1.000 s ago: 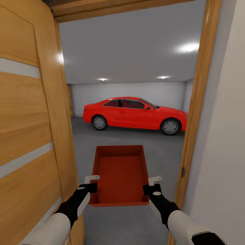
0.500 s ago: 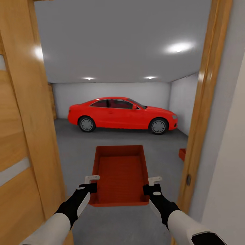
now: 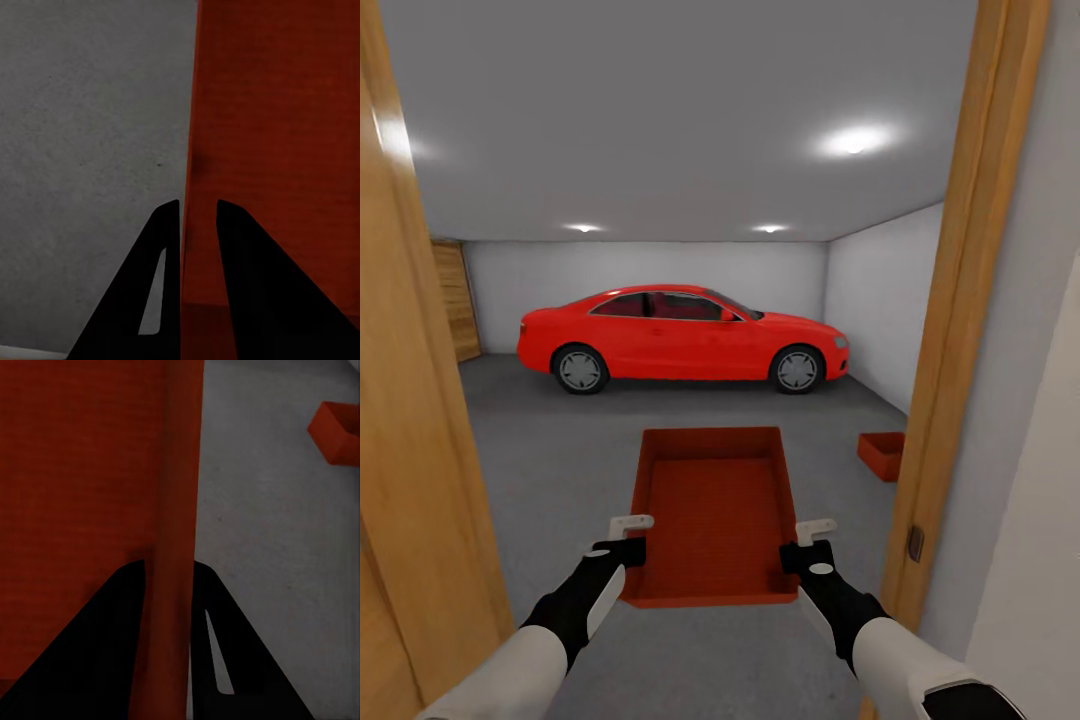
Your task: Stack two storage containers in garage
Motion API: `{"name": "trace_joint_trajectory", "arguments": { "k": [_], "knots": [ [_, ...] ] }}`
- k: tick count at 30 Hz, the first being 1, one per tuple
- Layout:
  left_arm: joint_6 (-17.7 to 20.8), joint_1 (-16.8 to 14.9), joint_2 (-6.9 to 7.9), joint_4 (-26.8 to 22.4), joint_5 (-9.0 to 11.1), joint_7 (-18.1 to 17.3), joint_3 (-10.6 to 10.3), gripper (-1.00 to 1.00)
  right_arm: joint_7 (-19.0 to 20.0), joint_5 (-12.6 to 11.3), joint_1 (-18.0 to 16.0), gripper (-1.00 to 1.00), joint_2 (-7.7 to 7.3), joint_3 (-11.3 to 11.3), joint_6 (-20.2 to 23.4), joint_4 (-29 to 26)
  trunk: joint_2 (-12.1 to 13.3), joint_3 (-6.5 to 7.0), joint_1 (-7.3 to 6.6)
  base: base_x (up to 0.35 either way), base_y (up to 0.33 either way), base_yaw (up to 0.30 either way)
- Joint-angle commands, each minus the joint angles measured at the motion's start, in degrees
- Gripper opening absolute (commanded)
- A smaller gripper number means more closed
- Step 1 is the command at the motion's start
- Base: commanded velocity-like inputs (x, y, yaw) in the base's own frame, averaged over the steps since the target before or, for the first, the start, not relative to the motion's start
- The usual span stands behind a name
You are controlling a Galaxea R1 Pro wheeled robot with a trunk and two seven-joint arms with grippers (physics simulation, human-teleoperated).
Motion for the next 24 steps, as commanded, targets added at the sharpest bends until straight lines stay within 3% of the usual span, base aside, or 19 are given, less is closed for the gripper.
{"name": "trace_joint_trajectory", "arguments": {
  "k": [1, 11, 24],
  "knots": [
    [-0.5, 0.0, 0.1, -2.6, -0.9, 0.9, 1.0, -1.0, -0.9, 0.2, 0.0, -1.0, -0.13, -0.7, 0.0, 0.2, -0.1, -0.06, 0.02, 0.013, 0.004, -0.027],
    [-0.5, 0.0, 0.07, -2.5, -0.9, 0.9, 1.1, -1.0, -0.9, 0.1, 0.0, -1.0, -0.21, -0.7, 0.1, 0.2, -0.1, -0.06, 0.02, 0.028, 0.001, -0.006],
    [-0.5, 0.0, 0.1, -2.4, -1.0, 0.9, 1.1, -1.0, -0.9, 0.2, 0.0, -1.0, -0.13, -0.7, 0.0, 0.2, -0.1, -0.06, 0.02, 0.299, 0.0, 0.0]
  ]
}}
